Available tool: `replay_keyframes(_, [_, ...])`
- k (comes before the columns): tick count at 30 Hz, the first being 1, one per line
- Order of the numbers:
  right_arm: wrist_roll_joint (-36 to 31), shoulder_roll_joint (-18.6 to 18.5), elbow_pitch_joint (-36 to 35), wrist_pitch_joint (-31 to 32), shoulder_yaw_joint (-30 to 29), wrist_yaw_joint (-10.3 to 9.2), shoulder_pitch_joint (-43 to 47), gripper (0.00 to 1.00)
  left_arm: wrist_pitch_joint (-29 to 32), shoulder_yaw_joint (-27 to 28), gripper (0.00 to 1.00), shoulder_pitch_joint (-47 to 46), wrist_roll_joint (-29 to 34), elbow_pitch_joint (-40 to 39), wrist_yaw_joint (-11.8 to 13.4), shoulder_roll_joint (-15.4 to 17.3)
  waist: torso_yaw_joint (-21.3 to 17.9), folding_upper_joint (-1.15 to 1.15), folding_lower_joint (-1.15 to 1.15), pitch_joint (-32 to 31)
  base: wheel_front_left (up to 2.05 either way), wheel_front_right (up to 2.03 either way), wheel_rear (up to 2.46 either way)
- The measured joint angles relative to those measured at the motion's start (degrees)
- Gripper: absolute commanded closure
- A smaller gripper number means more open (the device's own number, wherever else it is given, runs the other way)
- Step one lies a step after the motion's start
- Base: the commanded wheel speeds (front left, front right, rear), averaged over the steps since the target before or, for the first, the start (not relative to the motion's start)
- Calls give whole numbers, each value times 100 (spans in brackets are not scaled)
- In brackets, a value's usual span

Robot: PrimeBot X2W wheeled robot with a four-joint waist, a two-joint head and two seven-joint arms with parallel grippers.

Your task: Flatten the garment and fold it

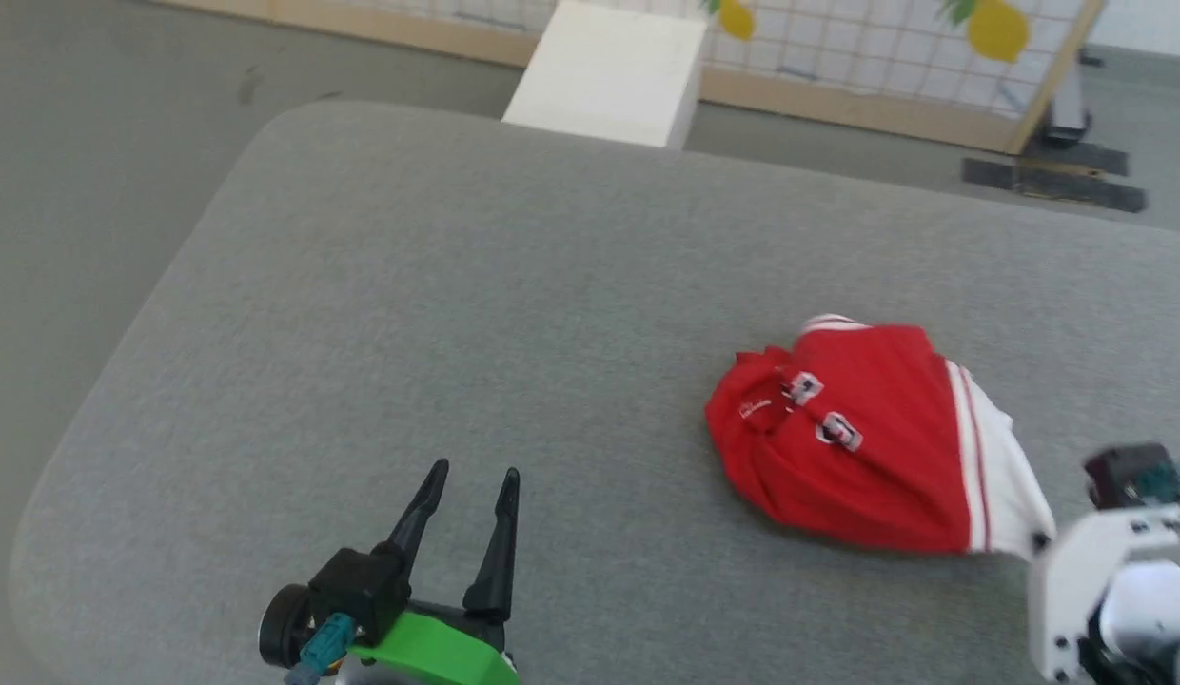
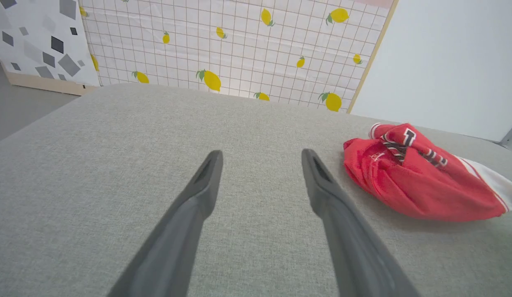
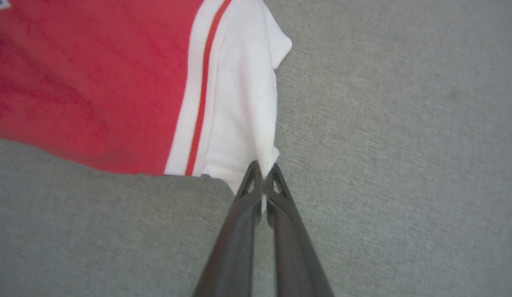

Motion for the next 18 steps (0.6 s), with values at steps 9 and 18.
replay_keyframes(9, [-160, 468, -458, -175, -504, 0, 1121, 0, -5, -33, 0, -2, 103, 115, -144, -94, -575, 0, 0, -281, 0, 0, 0])
replay_keyframes(18, [136, 704, -1037, -1818, -513, -1, 793, 0, 341, -332, 0, -106, 64, 430, -342, -183, -786, 0, 0, -313, 0, 0, 0])
